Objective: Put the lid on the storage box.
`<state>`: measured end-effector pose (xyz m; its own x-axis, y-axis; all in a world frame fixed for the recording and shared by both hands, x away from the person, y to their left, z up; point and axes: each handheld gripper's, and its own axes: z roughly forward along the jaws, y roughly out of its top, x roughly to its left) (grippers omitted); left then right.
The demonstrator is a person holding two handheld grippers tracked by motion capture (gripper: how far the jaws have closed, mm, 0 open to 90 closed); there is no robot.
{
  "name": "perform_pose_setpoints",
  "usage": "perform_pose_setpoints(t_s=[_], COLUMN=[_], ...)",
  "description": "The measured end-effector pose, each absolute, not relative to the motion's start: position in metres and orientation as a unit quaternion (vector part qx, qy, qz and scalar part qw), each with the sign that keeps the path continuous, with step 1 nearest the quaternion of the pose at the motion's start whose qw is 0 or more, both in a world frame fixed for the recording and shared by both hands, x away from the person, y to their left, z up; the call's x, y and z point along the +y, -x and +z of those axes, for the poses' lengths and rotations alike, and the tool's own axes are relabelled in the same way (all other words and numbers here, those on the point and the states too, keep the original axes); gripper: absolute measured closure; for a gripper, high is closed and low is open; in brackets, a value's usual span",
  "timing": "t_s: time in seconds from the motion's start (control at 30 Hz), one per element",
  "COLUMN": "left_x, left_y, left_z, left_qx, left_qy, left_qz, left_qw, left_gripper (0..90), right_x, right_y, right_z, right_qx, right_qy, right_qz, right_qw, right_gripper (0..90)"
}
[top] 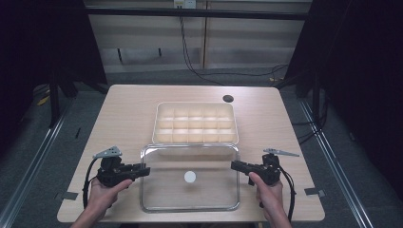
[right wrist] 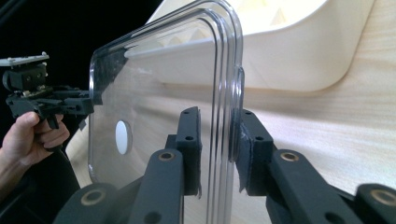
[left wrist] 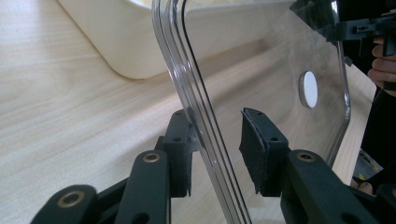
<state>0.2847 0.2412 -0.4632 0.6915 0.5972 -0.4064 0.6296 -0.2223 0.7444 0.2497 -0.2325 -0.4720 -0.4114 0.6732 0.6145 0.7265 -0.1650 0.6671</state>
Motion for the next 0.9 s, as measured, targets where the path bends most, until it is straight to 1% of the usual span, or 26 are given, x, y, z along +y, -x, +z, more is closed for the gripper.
perform_pose_setpoints(t_s=[0.33,0.47,0.63,0.9], left_x=[0.244,0.244,0.242,0.248], left_y=[-0.289,-0.291,-0.295,-0.299], left_z=[-0.448,-0.445,-0.438,-0.428], left_qx=[0.389,0.396,0.396,0.394], left_qy=[-0.773,-0.767,-0.768,-0.754], left_qz=[0.001,-0.003,0.006,0.009], left_qw=[0.502,0.505,0.504,0.526], left_gripper=[69.6,71.0,71.5,72.1], right_x=[-0.228,-0.229,-0.228,-0.226], right_y=[-0.251,-0.252,-0.255,-0.260], right_z=[-0.457,-0.450,-0.445,-0.436], right_qx=[-0.640,-0.643,-0.638,-0.636], right_qy=[0.538,0.533,0.534,0.529], right_qz=[-0.548,-0.550,-0.555,-0.561], right_qw=[0.004,-0.009,-0.018,-0.021], right_gripper=[74.2,74.1,73.9,73.8])
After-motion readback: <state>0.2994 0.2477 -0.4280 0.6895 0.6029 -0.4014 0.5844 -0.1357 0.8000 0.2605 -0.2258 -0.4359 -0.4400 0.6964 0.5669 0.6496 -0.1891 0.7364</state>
